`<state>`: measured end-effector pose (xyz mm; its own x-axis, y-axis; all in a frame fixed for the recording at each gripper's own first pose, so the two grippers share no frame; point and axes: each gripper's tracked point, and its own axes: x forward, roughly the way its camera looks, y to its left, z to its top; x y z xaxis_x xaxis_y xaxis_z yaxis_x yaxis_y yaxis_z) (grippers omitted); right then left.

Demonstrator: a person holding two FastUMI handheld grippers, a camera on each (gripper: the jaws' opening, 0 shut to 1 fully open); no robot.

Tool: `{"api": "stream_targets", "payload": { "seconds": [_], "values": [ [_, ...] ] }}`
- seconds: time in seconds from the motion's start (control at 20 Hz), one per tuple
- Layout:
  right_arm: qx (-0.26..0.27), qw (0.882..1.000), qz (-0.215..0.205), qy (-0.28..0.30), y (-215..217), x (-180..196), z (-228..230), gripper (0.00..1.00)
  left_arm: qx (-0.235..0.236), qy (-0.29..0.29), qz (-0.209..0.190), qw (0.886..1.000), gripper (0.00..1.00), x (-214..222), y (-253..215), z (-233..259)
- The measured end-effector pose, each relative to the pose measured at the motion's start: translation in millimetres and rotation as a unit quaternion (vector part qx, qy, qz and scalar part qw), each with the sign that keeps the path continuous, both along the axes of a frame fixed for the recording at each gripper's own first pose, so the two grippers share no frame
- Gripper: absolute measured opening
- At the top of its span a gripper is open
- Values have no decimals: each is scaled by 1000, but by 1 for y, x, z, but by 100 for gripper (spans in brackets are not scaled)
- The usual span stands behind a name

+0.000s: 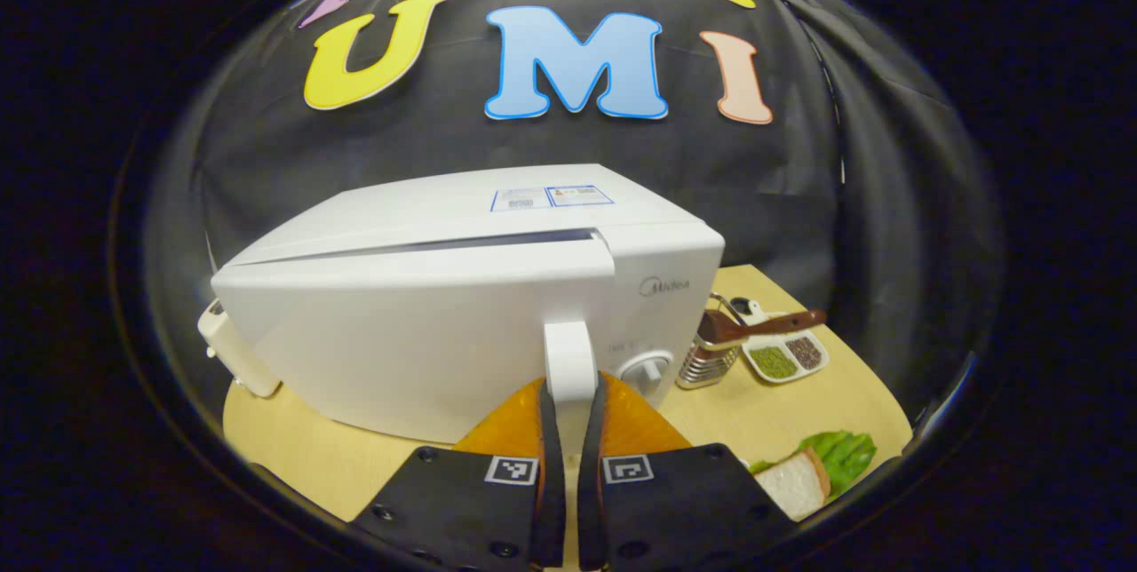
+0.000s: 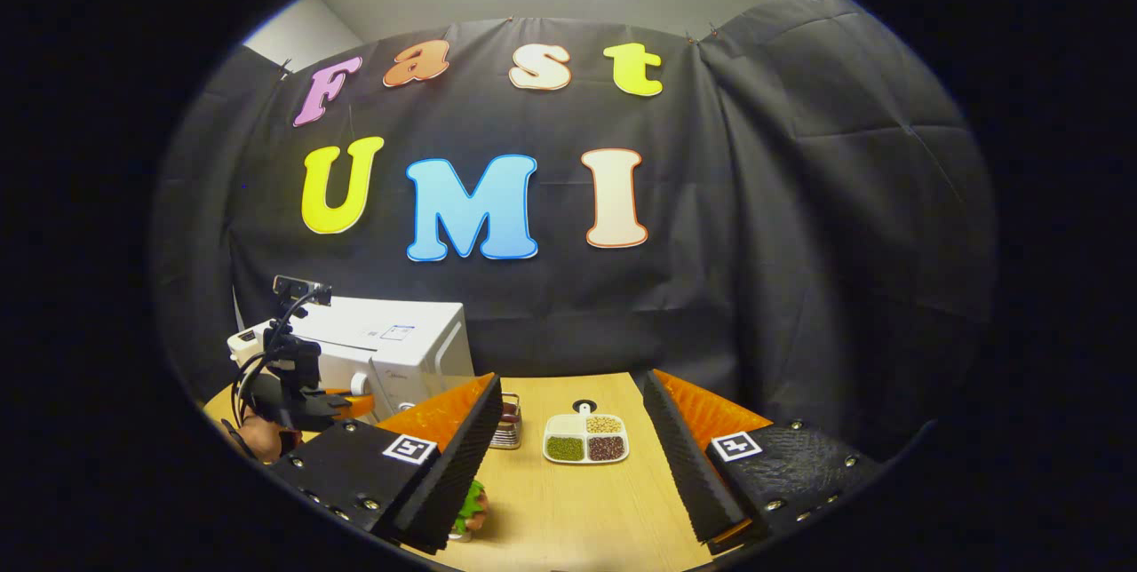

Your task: Open the microwave oven with the left hand, put the food in, and close the microwave oven.

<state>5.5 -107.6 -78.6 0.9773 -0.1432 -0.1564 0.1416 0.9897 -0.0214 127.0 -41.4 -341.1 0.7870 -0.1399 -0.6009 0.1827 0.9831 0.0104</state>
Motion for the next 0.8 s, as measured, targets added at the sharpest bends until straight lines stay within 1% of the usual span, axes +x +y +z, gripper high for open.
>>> {"api": "stream_targets", "payload": {
  "seconds": [0.05,0.15,0.3,0.4,0.6,0.7,0.8],
  "values": [
    [1,1000,1,0,10,1,1,96,-2,1,-11,1000,13,-20,5,5],
    [6,1000,11,7,36,1,-4,96,-19,8,-16,1000,12,-71,21,13],
    [9,999,33,17,78,-1,-7,96,-12,14,-22,1000,12,-139,64,26],
    [3,999,43,20,105,-3,-9,97,-7,19,-20,1000,12,-175,97,32],
    [-5,998,64,29,160,-6,-15,96,13,24,-59,998,12,-219,153,38],
    [-5,997,70,31,184,-9,-17,96,19,29,-67,997,12,-234,183,40],
    [-6,997,70,29,201,-10,-17,96,25,34,-66,997,12,-247,212,43]
  ]
}}
